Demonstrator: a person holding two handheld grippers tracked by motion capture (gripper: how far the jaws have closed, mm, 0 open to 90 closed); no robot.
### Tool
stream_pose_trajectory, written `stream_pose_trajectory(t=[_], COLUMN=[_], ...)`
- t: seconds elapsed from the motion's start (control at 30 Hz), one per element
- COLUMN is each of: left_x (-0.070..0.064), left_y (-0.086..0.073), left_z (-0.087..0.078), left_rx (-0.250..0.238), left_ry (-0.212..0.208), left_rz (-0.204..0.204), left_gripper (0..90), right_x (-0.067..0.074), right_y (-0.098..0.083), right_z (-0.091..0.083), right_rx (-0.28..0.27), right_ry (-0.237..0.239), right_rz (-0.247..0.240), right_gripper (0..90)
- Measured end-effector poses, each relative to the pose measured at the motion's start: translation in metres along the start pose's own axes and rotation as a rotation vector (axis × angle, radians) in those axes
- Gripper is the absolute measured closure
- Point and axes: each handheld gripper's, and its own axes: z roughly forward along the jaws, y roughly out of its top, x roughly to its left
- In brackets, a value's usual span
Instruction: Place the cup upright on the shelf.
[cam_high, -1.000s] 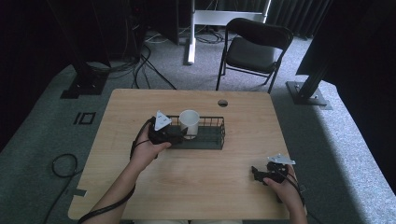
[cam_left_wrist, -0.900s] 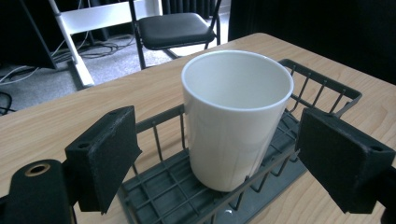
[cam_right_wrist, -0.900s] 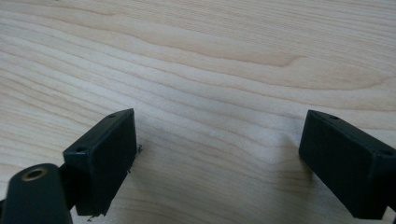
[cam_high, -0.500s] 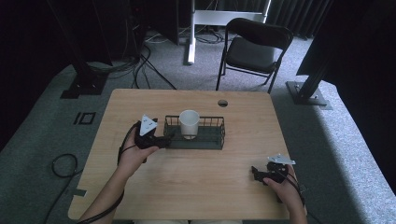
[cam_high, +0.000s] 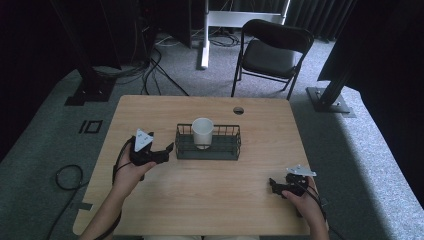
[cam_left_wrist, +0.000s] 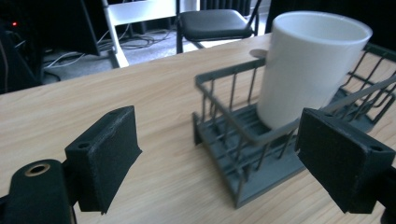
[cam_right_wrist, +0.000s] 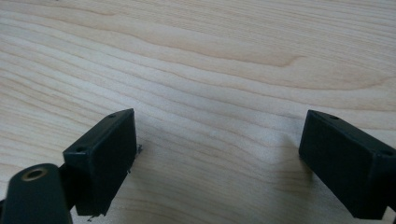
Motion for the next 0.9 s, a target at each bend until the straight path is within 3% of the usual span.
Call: stream_pose_trajectory(t=[0.17,0.47,0.9], left_x=[0.01,0.027,0.041], left_y=[-0.016,-0.041,-0.079], left_z=[-0.003,-0.012,-0.026], left_rx=[0.021,0.037,0.103], left_ry=[0.033,0.076,0.12], left_rz=[-0.011,-0.069,-0.108], left_gripper=[14.0,14.0,14.0], right_x=[0.0,0.0,0.0], right_y=[0.0,0.0,0.0], right_z=[0.0,0.0,0.0], right_rx=[0.0,0.0,-0.001], right_ry=[0.0,0.0,0.0], right_rz=[0.0,0.0,-0.003], right_gripper=[10.8,10.8,10.8])
